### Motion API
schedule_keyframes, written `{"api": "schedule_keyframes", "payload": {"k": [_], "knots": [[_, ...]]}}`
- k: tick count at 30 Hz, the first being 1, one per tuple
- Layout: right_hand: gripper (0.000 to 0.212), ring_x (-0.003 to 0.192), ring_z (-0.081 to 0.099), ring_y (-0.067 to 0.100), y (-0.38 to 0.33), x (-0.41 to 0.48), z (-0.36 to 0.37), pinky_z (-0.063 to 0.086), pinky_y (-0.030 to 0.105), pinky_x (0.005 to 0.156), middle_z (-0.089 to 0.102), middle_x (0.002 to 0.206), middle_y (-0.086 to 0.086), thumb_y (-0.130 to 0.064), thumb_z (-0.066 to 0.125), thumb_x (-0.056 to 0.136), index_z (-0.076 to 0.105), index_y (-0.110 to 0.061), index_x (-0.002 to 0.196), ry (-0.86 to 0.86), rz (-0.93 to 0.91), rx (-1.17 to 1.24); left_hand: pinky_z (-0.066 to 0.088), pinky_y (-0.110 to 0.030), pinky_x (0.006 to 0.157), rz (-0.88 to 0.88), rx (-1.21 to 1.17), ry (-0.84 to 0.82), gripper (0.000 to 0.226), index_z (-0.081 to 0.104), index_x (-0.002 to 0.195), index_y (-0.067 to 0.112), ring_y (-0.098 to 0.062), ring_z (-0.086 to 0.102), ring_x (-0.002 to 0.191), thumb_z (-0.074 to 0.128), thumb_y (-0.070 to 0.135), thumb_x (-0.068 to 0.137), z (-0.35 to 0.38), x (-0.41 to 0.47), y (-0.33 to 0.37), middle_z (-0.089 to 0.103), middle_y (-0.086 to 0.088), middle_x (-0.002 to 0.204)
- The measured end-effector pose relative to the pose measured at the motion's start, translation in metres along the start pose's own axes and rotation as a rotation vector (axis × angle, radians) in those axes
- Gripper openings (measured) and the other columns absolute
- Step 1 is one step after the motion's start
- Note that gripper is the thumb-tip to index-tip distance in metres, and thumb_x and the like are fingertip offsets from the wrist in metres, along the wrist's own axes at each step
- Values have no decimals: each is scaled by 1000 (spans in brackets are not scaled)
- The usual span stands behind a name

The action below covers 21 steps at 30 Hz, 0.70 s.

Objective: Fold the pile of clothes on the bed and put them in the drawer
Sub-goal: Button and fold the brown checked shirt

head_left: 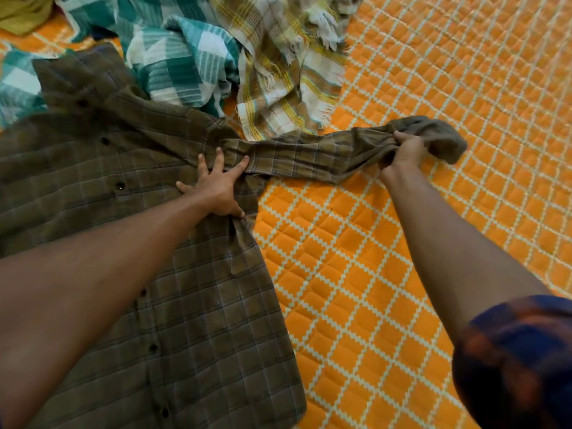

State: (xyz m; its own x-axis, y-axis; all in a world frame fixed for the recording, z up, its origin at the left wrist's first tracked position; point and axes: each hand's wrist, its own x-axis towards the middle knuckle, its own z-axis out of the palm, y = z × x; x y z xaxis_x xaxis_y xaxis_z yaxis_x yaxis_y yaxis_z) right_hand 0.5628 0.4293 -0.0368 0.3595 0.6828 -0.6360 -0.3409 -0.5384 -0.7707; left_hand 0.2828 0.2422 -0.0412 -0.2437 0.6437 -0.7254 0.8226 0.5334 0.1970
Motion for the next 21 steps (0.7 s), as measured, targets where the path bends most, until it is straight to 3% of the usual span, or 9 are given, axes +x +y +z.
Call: {"api": "schedule_keyframes", "payload": {"k": [3, 5, 7, 8, 11, 13, 15, 18, 21], "knots": [[35, 98, 70, 36, 4, -52, 31, 60, 54, 85, 70, 113, 17, -4, 60, 82, 60, -13, 116, -143, -184, 5, 7, -76, 113, 43, -207, 26, 110, 3, 153, 56, -32, -19, 152, 82, 50, 76, -5, -1, -10, -18, 4, 166], [30, 107, 66, 32, 13, -92, 55, 54, 52, 99, 68, 116, 10, -8, 61, 90, 61, -22, 117, -237, -299, -131, 21, -62, 118, 108, -623, 71, 99, 16, 154, 50, -32, 11, 153, 78, 55, 77, -15, -4, -22, 11, -6, 167], [35, 111, 62, 32, 21, -153, 83, 49, 43, 103, 66, 119, 13, -13, 57, 99, 57, -12, 134, -368, -444, -270, 34, -50, 115, 125, -1114, 152, 97, 28, 155, 40, -21, 46, 138, 76, 62, 74, -29, -19, -31, 46, -5, 153], [39, 115, 60, 35, 29, -183, 98, 45, 41, 103, 65, 125, 18, -16, 57, 100, 55, -6, 137, -419, -551, -353, 34, -47, 113, 111, -1299, 219, 91, 31, 154, 37, -16, 53, 129, 71, 65, 77, -36, -29, -37, 55, -2, 144], [31, 106, 64, 45, 70, -279, 131, 43, 44, 91, 67, 117, 32, -6, 59, 98, 62, 8, 126, -603, -864, -532, 35, -48, 105, 8, -1651, 368, 59, 37, 148, 41, -23, 57, 124, 38, 67, 95, -52, -63, -74, 63, 0, 129], [32, 99, 66, 45, 109, -335, 141, 46, 45, 82, 69, 111, 30, -12, 53, 101, 63, 4, 127, -805, -946, -690, 47, -46, 93, 0, -1896, 449, 66, 37, 149, 40, -29, 62, 113, 28, 74, 93, -53, -95, -126, 62, -5, 124], [40, 109, 63, 40, 150, -363, 138, 47, 41, 86, 67, 121, 23, -21, 43, 103, 56, -4, 137, -1074, -937, -1035, 52, -39, 81, -20, -2093, 516, 73, 50, 142, 33, -27, 64, 97, 25, 78, 89, -44, -119, -175, 64, -8, 114], [53, 125, 54, 35, 221, -371, 115, 47, 41, 94, 54, 141, 10, -22, 50, 99, 41, -27, 151, -1469, -894, -1650, 52, -47, 92, -28, -2274, 553, 70, 71, 116, 29, -30, 66, 110, 34, 78, 83, -12, -157, -250, 70, -7, 121], [60, 126, 49, 30, 261, -360, 83, 50, 44, 94, 46, 141, 1, -27, 60, 89, 47, -39, 147, -1554, -931, -1842, 41, -48, 105, -202, -2101, 459, 60, 66, 124, 32, -30, 61, 120, 38, 69, 86, 28, -182, -296, 70, 0, 125]]}}
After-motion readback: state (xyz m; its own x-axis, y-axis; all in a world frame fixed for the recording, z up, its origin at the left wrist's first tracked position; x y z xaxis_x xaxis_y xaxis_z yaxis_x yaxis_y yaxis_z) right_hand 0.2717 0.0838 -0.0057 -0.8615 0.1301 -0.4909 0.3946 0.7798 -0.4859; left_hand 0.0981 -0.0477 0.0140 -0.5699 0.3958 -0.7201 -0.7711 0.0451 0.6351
